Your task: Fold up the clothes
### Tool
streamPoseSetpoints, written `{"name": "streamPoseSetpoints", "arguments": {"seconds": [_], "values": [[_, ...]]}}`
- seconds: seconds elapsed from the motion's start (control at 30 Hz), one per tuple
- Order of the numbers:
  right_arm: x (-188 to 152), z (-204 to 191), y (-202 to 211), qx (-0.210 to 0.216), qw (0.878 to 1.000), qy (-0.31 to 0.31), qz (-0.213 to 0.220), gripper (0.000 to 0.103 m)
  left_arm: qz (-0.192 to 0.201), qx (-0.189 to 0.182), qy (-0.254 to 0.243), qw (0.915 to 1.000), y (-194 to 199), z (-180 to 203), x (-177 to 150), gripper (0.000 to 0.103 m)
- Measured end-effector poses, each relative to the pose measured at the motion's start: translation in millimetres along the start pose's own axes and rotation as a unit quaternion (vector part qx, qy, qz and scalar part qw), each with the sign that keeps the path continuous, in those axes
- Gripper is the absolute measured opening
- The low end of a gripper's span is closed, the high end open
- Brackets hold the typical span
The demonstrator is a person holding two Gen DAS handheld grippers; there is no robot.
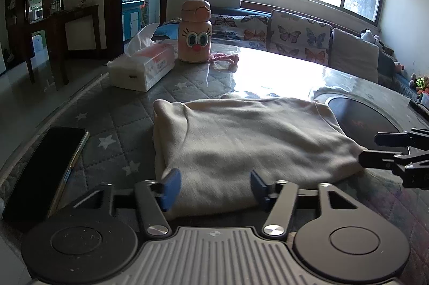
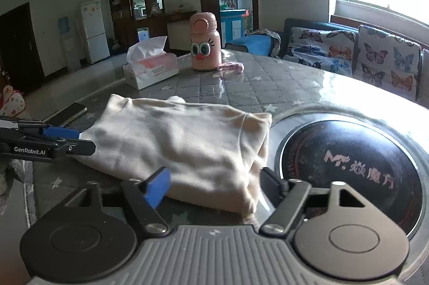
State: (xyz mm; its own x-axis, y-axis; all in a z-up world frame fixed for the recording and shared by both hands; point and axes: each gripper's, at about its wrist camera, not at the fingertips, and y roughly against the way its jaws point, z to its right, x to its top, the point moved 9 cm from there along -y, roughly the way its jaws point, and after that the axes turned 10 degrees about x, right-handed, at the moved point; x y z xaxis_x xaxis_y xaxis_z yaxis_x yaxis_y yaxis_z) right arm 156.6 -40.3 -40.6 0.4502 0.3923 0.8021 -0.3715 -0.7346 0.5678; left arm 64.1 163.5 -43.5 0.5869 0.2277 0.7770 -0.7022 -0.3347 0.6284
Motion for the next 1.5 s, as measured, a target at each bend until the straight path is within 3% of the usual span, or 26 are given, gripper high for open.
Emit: {"name": "streamPoseSetpoints", "arguments": {"seconds": [0.33,1.5], "values": [[-4,-20,0,0.006,1.0,0.006,0.001,0.102,0.011,0.039,0.009,0.9991,19,-6,-8,0.103],[-22,-39,15,-0.001,1.0,-0.005,0.011,0.103,0.002,0.072,0.014,0.9973,43,5,-33,0.103]]}}
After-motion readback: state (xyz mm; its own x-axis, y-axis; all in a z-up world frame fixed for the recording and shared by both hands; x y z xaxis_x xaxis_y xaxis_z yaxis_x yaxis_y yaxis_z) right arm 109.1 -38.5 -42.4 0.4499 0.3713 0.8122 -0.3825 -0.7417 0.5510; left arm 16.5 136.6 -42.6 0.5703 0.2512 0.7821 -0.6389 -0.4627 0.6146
